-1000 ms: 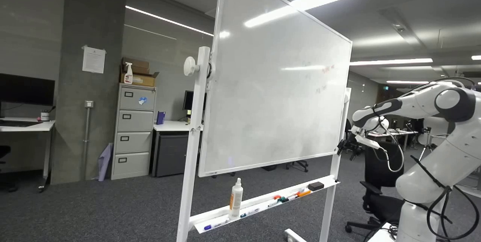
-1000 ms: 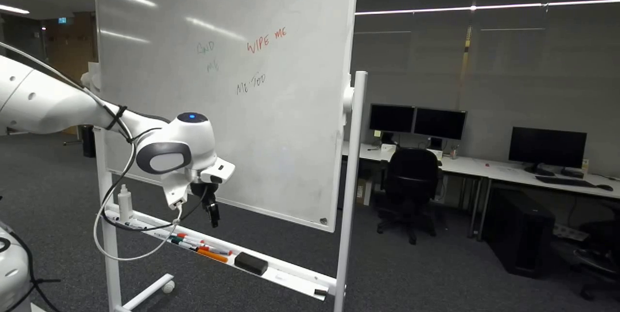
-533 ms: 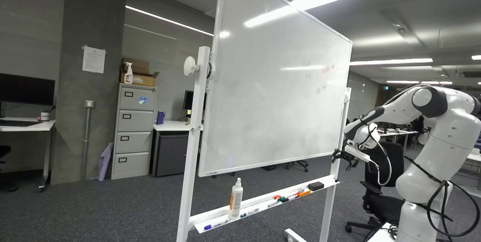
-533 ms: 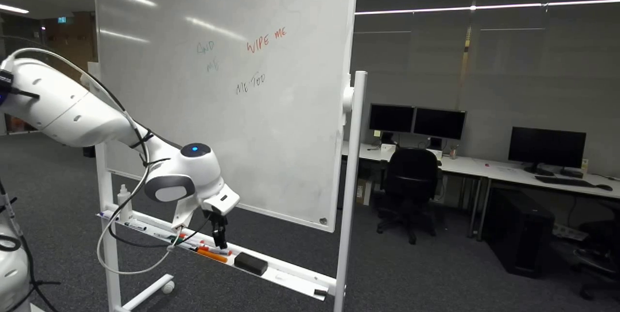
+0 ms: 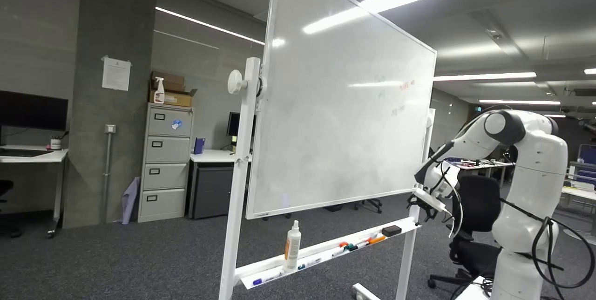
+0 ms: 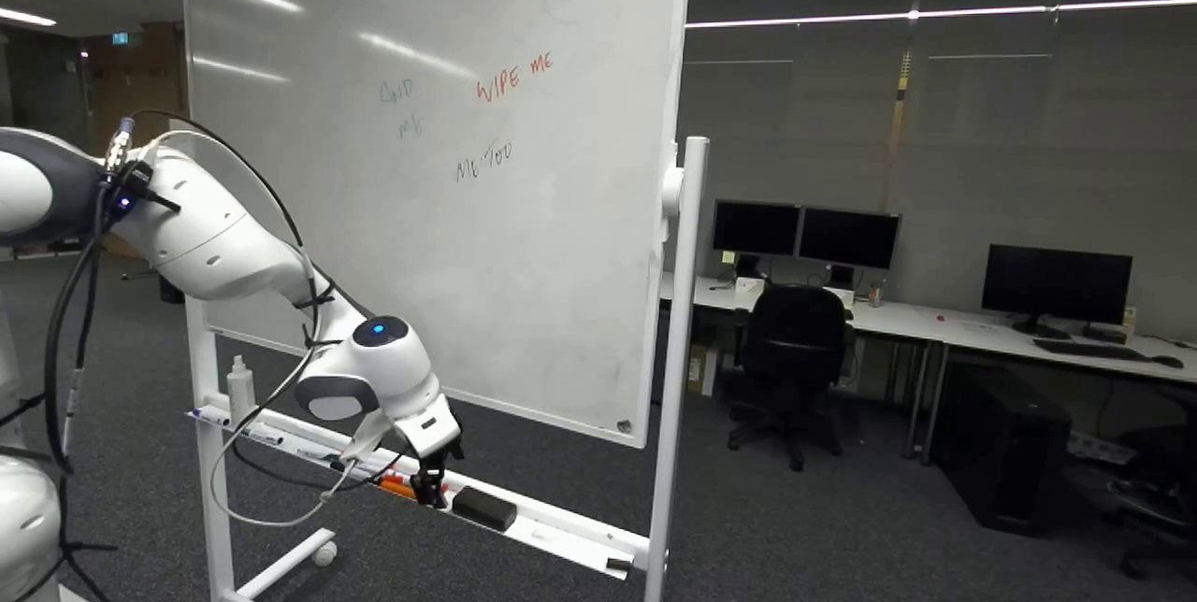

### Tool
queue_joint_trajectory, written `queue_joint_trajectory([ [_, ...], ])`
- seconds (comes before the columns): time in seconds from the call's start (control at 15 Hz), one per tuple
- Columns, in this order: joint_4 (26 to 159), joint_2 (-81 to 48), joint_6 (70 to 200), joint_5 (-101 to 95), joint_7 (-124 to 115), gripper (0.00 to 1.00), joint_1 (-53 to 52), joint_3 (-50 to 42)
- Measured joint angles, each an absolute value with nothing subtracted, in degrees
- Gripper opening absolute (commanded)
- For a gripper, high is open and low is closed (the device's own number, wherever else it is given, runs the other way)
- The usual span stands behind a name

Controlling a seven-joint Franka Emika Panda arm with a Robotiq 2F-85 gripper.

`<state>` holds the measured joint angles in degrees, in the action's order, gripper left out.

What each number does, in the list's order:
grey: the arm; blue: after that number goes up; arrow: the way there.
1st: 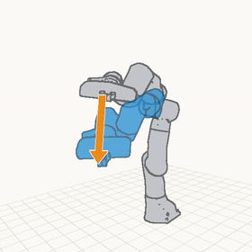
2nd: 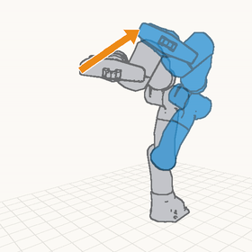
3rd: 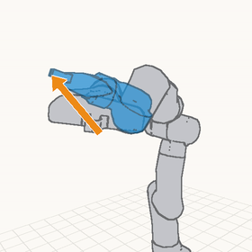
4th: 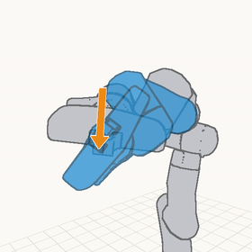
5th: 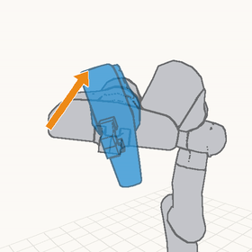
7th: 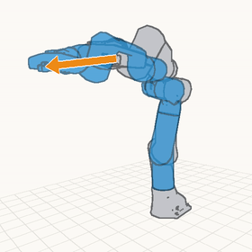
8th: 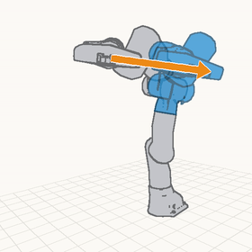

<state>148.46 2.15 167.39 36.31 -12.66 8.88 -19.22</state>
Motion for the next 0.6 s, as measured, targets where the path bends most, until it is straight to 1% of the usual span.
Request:
queue_joint_trajectory([
  [0.33,146.84,-1.46,173.82,44.81,-12.62,1.0,7.15,-17.74],
  [0.6,144.54,-3.51,173.89,49.17,-12.52,1.0,6.63,-15.88],
])
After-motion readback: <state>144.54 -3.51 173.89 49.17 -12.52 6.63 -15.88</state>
